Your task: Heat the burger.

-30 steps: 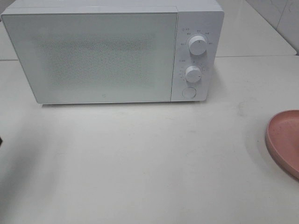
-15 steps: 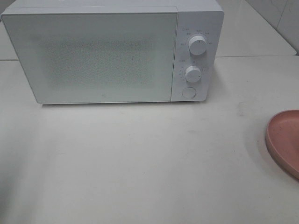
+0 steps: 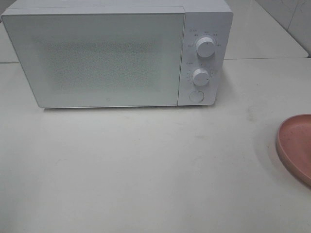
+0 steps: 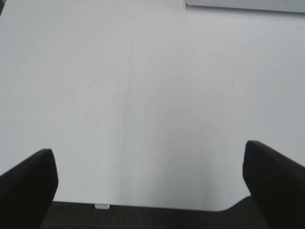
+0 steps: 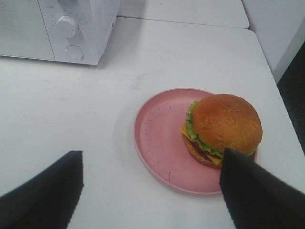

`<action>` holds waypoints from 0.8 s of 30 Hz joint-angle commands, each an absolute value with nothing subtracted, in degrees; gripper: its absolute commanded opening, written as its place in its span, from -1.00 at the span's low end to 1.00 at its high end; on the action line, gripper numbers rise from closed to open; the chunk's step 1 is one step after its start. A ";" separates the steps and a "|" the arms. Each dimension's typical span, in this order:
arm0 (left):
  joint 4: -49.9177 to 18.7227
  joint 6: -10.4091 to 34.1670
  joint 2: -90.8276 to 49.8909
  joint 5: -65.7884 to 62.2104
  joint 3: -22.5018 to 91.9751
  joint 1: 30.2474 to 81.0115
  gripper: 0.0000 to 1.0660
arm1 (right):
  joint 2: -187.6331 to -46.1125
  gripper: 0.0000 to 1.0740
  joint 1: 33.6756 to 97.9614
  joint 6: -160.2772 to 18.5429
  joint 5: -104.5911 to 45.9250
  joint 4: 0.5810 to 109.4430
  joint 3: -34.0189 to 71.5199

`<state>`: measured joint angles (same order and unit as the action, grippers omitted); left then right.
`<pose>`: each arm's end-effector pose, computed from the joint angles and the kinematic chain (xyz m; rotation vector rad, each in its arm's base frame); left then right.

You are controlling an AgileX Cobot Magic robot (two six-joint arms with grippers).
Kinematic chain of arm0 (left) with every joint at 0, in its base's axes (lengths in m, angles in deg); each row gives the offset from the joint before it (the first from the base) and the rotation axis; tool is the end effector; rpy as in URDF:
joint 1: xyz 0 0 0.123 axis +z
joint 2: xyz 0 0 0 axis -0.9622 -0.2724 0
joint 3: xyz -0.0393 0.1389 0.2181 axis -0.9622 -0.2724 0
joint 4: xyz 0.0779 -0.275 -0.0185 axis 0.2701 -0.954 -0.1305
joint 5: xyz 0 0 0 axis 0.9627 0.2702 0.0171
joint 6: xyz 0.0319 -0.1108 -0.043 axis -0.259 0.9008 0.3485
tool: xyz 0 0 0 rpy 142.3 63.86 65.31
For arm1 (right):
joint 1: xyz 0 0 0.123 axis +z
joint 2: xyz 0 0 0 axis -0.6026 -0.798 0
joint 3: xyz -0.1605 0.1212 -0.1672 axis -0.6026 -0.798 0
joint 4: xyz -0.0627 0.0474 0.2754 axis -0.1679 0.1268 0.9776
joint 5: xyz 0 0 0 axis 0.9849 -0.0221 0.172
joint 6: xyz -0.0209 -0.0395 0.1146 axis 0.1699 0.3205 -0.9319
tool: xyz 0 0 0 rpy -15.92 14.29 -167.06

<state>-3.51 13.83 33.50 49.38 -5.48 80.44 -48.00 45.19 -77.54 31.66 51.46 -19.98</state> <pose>0.1118 0.0075 0.2612 -0.0920 2.2968 0.0172 0.0798 0.0052 0.2878 -0.1028 1.9769 0.0465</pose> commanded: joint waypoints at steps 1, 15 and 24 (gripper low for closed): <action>-3.45 14.40 38.37 48.63 -5.77 80.50 0.84 | -46.23 0.40 44.96 -77.31 30.91 51.35 -20.15; -3.68 14.40 49.89 48.57 -5.77 80.50 0.84 | -46.23 0.40 44.96 -77.31 30.91 51.35 -20.15; -3.91 14.40 49.66 48.57 -5.77 80.50 0.84 | -46.46 0.40 45.13 -77.37 30.91 51.35 -20.15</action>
